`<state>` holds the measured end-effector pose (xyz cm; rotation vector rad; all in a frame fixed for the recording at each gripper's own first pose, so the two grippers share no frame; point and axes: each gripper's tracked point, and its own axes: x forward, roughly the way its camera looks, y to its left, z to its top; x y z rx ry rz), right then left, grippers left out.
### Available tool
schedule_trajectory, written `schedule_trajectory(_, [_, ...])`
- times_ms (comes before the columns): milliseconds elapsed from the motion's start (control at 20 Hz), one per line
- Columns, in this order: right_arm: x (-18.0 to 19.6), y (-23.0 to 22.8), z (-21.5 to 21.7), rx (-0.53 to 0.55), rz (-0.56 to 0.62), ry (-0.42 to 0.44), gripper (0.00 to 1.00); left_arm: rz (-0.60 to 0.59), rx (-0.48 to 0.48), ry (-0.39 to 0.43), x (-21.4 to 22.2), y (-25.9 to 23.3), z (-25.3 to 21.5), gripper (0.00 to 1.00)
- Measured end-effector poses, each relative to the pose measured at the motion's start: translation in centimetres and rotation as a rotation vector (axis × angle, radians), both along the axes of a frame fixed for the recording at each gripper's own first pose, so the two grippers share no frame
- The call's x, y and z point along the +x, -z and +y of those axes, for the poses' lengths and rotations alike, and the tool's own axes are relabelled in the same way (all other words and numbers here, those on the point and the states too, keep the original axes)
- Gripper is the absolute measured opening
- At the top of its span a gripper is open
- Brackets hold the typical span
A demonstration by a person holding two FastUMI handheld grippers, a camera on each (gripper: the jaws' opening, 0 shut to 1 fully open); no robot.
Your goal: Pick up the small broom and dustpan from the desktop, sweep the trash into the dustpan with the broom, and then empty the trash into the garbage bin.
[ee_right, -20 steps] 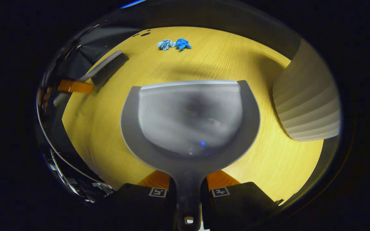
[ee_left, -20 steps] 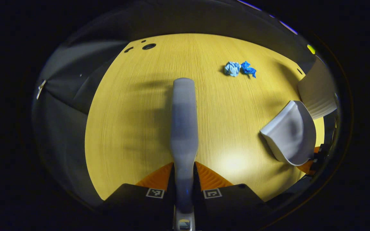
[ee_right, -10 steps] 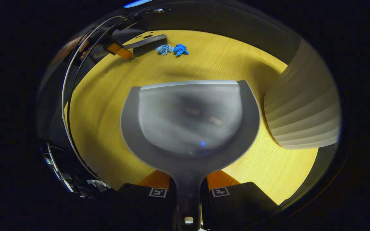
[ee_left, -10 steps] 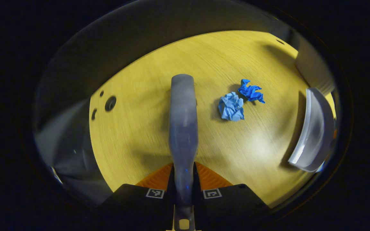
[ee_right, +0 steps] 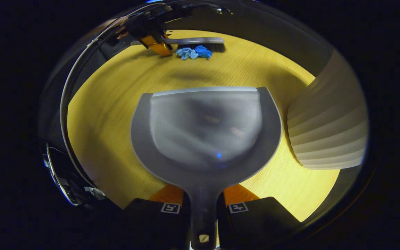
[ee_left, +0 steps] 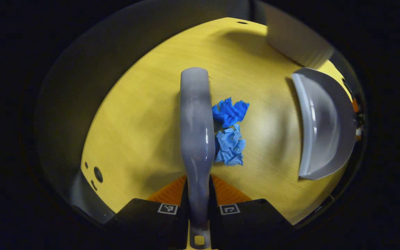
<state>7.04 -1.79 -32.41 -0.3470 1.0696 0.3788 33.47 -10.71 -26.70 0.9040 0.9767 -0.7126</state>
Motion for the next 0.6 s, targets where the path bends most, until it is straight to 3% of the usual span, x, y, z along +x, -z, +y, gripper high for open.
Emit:
schedule_trajectory(100, [-0.1,0.1,-0.2,-0.005,-0.004,-0.014,0.35,0.048,-0.014,0.107,-2.8,0.5,-2.4,0.29])
schedule_trajectory(250, [-0.3,-0.3,-0.5,-0.015,-0.016,-0.029,0.35,0.114,-0.046,0.192,-6.3,1.2,-4.1,0.29])
schedule_trajectory(600, [-1.7,-1.4,0.5,-0.002,-0.027,-0.02,0.35,0.299,-0.187,0.166,-13.5,0.9,-5.3,0.31])
